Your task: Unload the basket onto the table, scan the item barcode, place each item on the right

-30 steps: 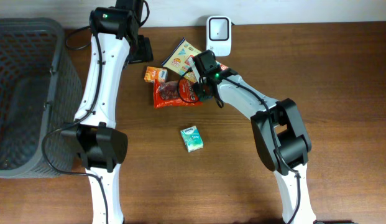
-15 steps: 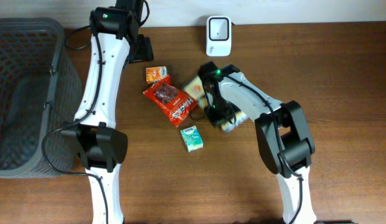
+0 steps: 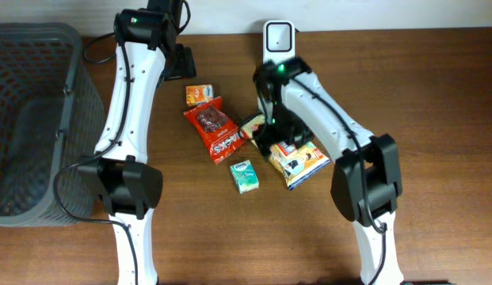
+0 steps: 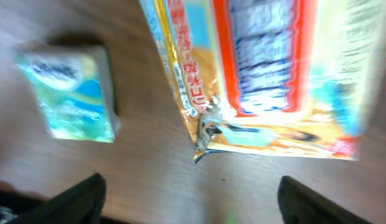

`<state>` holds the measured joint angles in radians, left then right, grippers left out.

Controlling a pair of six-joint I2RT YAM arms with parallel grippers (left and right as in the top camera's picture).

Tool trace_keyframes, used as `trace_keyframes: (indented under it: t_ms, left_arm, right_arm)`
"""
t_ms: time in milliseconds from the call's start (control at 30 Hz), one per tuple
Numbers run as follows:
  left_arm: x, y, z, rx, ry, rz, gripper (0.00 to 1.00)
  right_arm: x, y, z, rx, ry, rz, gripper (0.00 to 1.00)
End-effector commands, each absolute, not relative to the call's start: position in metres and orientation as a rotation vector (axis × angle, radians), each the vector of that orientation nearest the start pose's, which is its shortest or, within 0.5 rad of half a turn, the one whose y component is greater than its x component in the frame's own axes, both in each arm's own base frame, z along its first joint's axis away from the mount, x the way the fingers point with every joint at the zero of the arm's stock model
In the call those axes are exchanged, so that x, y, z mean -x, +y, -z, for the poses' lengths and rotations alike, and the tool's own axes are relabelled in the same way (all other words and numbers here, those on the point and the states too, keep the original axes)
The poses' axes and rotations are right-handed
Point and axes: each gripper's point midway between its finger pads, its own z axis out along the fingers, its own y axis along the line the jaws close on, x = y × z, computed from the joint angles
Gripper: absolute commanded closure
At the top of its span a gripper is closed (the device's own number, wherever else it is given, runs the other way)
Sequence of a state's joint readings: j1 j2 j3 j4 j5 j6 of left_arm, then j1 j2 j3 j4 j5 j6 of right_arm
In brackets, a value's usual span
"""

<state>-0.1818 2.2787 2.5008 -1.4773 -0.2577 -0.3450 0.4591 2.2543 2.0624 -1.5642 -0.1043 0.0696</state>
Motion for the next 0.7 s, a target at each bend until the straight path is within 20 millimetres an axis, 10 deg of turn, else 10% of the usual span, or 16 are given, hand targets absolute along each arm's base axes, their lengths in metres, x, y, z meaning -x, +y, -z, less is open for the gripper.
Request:
trace_keyframes:
  t_ms: [0, 433, 667]
  left_arm:
    - [-0.492, -0.043, -0.195, 0.304, 2.755, -0.224, 0.05]
    - [-0.492, -0.043, -0.195, 0.305, 2.755, -0.224, 0.05]
    - [-0.492, -0.043, -0.195, 0.304, 2.756, -0.224, 0.04]
  right_arm:
    - [-0.366, 0.177, -0.112, 0.717, 3.155, 0.057, 0.07]
    - [-0.384, 0.179, -0.02, 0.889, 3.025, 0.078, 0.0]
    - [-0.381, 0.173, 0.006, 0.897, 3.006, 0.115, 0.2]
